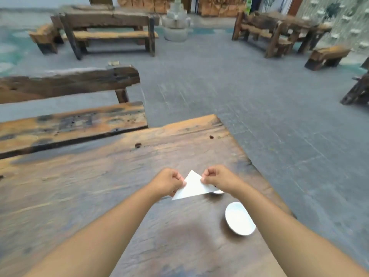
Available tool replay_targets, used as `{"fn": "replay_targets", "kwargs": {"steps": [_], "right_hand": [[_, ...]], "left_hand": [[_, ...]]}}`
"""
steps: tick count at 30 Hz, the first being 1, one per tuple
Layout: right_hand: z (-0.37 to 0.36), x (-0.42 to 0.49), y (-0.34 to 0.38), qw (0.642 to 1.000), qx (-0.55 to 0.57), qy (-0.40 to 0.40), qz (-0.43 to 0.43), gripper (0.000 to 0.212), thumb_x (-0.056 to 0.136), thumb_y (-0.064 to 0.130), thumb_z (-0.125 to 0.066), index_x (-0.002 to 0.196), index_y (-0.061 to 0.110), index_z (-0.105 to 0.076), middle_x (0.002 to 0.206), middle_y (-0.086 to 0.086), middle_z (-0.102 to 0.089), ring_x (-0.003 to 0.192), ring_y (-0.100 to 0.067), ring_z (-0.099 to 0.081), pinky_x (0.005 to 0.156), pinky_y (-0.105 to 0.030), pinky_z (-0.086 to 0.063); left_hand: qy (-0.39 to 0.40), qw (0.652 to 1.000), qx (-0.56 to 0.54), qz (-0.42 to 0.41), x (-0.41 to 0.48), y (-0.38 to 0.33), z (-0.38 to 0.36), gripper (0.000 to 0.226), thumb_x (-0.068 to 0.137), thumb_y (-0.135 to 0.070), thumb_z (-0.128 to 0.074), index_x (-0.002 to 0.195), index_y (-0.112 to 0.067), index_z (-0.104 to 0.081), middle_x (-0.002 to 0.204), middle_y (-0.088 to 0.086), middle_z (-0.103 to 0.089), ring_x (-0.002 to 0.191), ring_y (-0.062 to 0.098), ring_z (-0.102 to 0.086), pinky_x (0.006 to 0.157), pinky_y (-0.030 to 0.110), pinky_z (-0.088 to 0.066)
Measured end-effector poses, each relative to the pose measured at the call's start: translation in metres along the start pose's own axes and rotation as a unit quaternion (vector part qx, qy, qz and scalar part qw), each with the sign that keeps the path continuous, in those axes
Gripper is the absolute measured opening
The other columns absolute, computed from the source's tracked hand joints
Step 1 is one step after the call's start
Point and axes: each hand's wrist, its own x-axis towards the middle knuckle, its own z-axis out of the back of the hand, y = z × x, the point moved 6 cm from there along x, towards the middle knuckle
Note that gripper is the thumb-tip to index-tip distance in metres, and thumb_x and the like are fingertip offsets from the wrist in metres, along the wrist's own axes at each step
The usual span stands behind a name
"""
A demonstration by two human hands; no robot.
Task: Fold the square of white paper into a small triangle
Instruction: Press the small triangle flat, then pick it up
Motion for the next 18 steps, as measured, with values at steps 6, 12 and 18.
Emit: {"fn": "replay_targets", "kwargs": {"steps": [6,12,18], "right_hand": [[-0.037,0.035,-0.083,0.998,-0.012,0.036,-0.058,0.018,0.085,0.0,-0.072,0.072,0.012,-0.067,0.068,0.0,-0.063,0.066,-0.008,-0.055,0.064,-0.018,-0.044],[-0.076,0.061,-0.145,0.989,-0.028,0.078,-0.125,0.017,0.083,0.01,-0.076,0.07,0.018,-0.069,0.074,0.001,-0.066,0.073,-0.01,-0.057,0.072,-0.027,-0.044],[-0.098,0.079,-0.173,0.982,-0.07,0.09,-0.148,0.008,0.085,0.015,-0.074,0.077,0.014,-0.075,0.073,0.003,-0.069,0.068,-0.006,-0.057,0.067,-0.025,-0.043]], "left_hand": [[0.043,0.995,-0.023,0.091,0.041,0.07,-0.046,0.022,0.091,-0.002,-0.066,0.072,-0.01,-0.058,0.072,0.013,-0.061,0.062,0.022,-0.056,0.061,0.031,-0.051],[0.053,0.989,0.002,0.141,0.069,0.121,-0.072,0.029,0.088,-0.001,-0.07,0.065,-0.014,-0.057,0.067,0.007,-0.058,0.062,0.017,-0.051,0.062,0.027,-0.041],[0.014,0.988,0.013,0.156,0.09,0.163,-0.082,0.028,0.084,-0.007,-0.075,0.064,-0.018,-0.061,0.058,-0.001,-0.053,0.054,0.011,-0.046,0.052,0.022,-0.035]]}}
